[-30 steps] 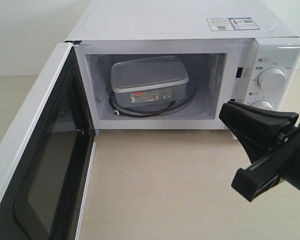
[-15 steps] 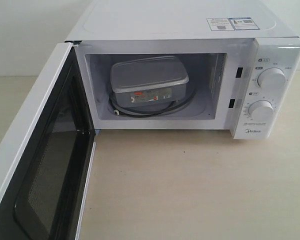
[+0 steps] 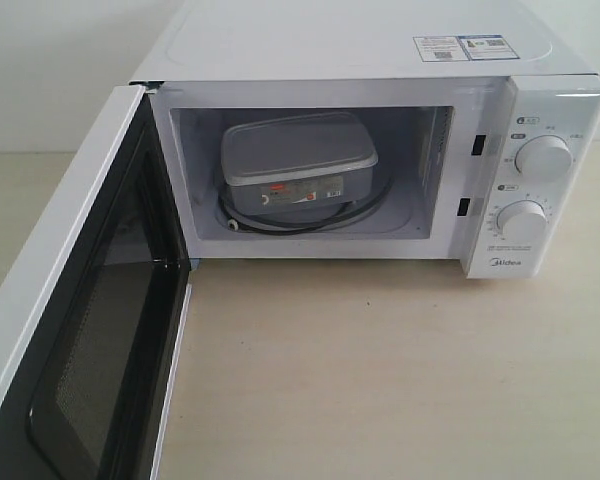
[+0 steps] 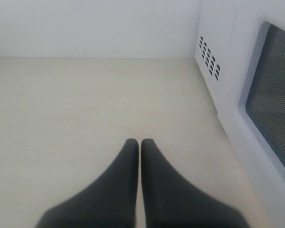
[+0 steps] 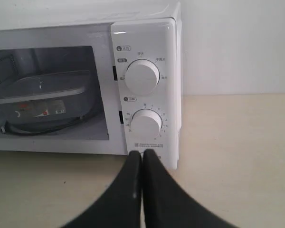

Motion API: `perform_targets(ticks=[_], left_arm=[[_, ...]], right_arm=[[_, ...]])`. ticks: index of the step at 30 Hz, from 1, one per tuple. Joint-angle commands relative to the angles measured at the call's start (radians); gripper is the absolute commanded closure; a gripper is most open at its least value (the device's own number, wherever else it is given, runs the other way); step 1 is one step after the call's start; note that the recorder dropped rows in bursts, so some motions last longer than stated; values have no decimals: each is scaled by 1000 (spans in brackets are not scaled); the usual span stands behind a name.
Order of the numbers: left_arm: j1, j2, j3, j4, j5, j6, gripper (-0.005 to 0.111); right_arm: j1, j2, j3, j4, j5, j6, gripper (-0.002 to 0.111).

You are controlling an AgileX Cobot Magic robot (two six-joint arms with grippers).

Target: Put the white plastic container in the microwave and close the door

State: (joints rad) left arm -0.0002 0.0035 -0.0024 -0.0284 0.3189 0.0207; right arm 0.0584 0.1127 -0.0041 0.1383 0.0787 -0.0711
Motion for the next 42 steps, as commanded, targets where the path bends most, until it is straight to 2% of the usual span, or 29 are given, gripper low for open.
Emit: perform_targets(ticks=[1, 7, 10, 13, 19, 25, 42], left_arm=[[-9, -3, 2, -12, -4, -7, 102], [-9, -3, 2, -12, -4, -7, 102], [-9, -3, 2, -12, -4, -7, 102], [-9, -3, 2, -12, -4, -7, 102], [-9, -3, 2, -12, -4, -7, 102], [-9, -3, 2, -12, -4, -7, 102], [-9, -3, 2, -12, -4, -7, 102]], right_arm=[[-8, -33, 4, -14, 36, 0, 108], [-8, -113, 4, 1, 199, -6, 108], [-8, -113, 4, 94, 198, -1, 108], [-8, -113, 4, 94, 188, 3, 108], [-8, -113, 4, -13, 190, 3, 108], [-8, -113, 4, -18, 267, 11, 108], [-10, -113, 4, -37, 263, 71, 108]])
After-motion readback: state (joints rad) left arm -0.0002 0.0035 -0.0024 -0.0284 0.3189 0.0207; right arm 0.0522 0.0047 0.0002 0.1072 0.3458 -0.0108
